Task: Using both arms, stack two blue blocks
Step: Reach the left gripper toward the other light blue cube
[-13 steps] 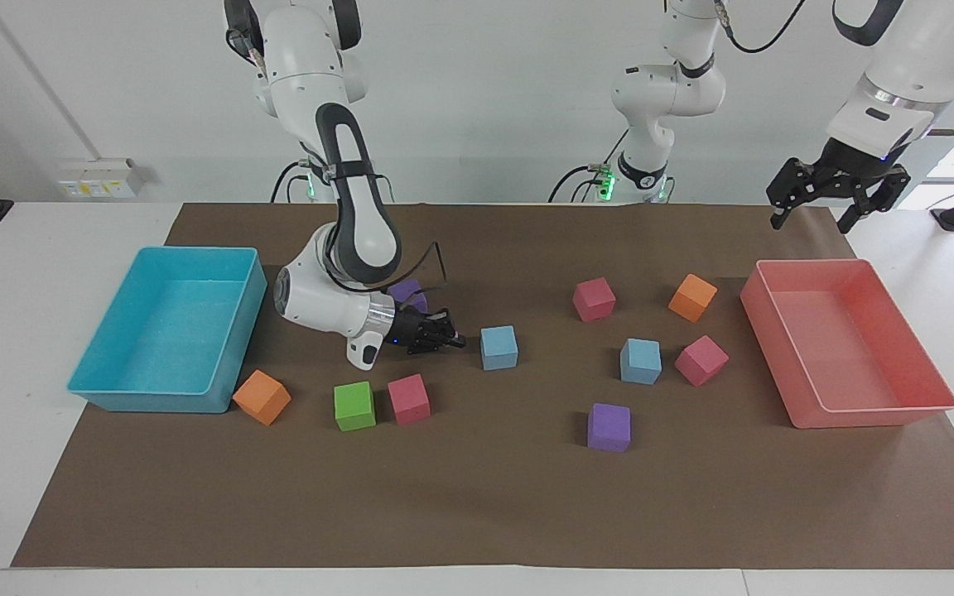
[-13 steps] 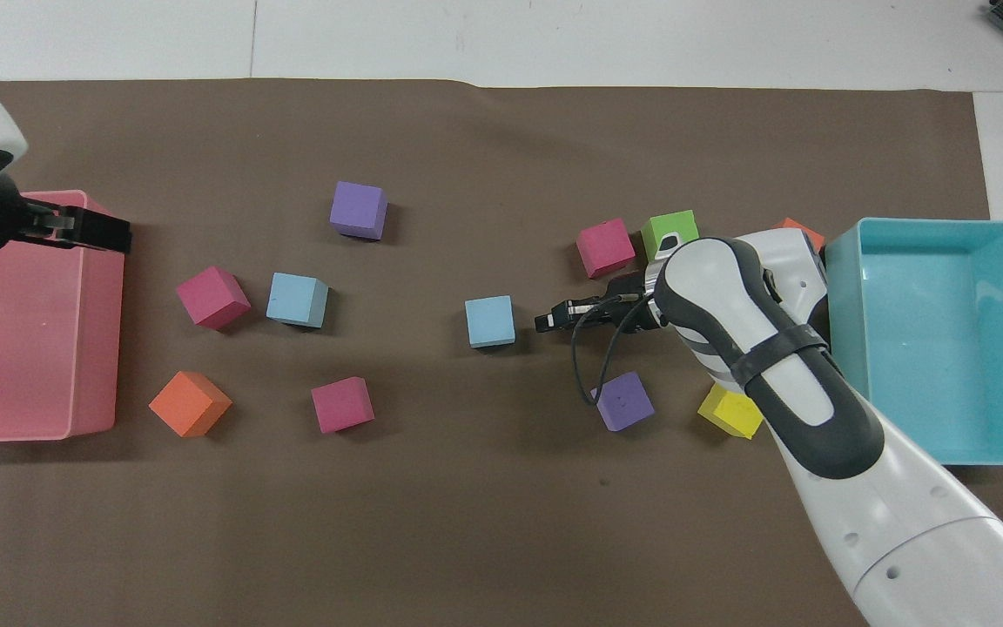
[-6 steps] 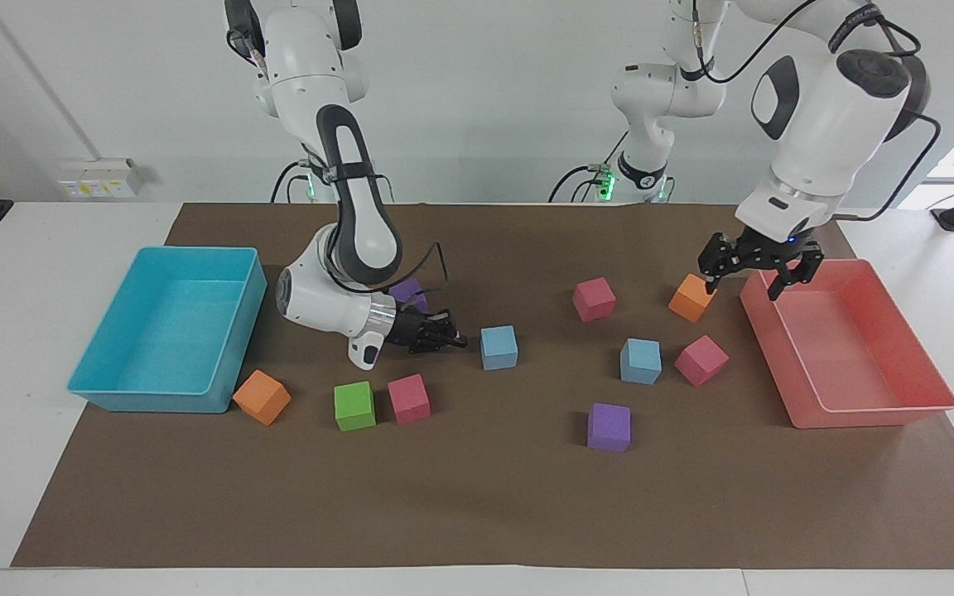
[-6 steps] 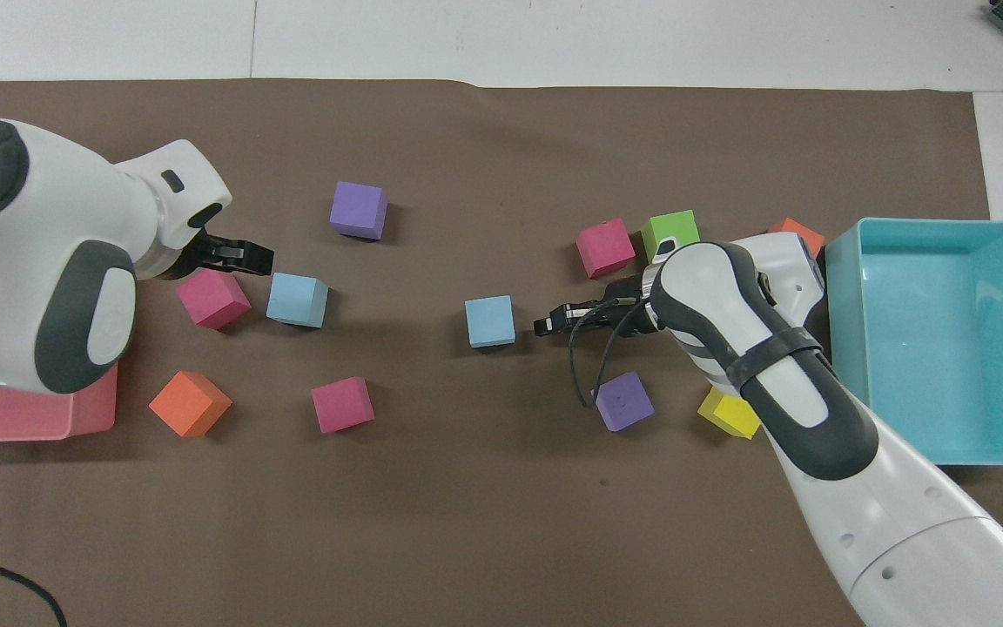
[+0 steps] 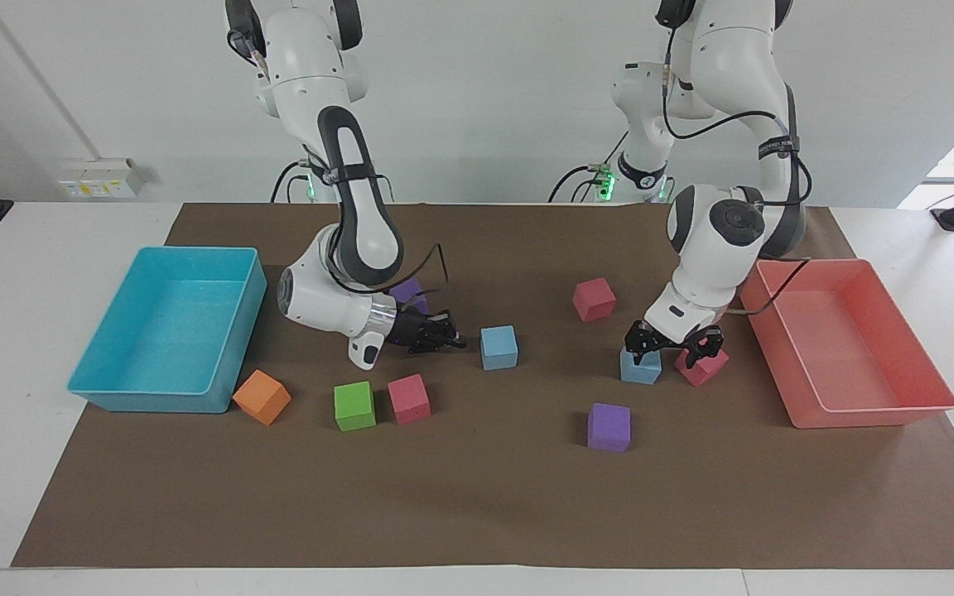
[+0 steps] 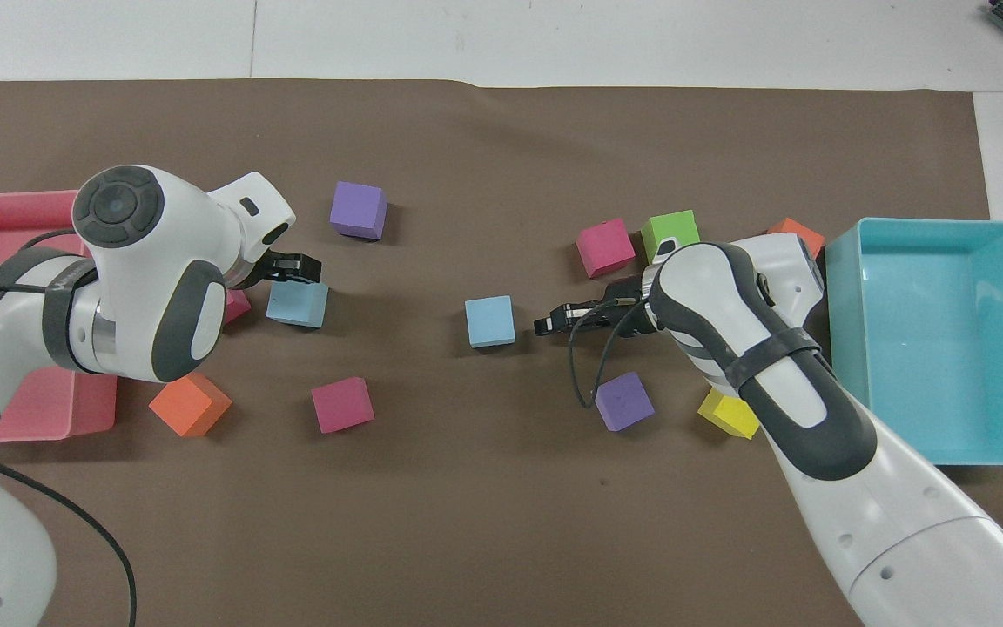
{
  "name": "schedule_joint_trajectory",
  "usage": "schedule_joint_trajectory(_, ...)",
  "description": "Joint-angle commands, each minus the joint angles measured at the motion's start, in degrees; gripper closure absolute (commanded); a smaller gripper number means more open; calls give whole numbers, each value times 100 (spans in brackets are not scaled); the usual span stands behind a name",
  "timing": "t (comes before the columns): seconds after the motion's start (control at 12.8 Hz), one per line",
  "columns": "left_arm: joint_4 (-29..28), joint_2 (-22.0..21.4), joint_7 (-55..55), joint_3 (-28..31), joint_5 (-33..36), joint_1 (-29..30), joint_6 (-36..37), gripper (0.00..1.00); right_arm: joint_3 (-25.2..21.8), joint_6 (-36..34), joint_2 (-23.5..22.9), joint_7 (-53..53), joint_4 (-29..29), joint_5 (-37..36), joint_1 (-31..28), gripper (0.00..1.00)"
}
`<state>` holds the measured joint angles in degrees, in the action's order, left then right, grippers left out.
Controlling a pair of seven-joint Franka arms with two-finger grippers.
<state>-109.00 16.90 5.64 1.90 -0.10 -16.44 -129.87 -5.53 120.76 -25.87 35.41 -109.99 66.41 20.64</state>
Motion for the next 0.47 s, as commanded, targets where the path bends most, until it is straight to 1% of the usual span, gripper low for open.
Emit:
schedule_joint_trajectory(0.0, -200, -73, 182, 82, 2, -166, -153, 0, 69, 53, -49, -17, -49, 362, -51, 100)
schedule_joint_trajectory(0.24, -262, -82, 280, 82, -166, -202, -223, 0, 69, 44, -128, 18, -22, 495, -42, 100)
schedule_joint_trajectory(0.39, -446, -152, 280, 82, -166, -228, -232, 0, 69, 52, -128, 27, -22, 496, -42, 100)
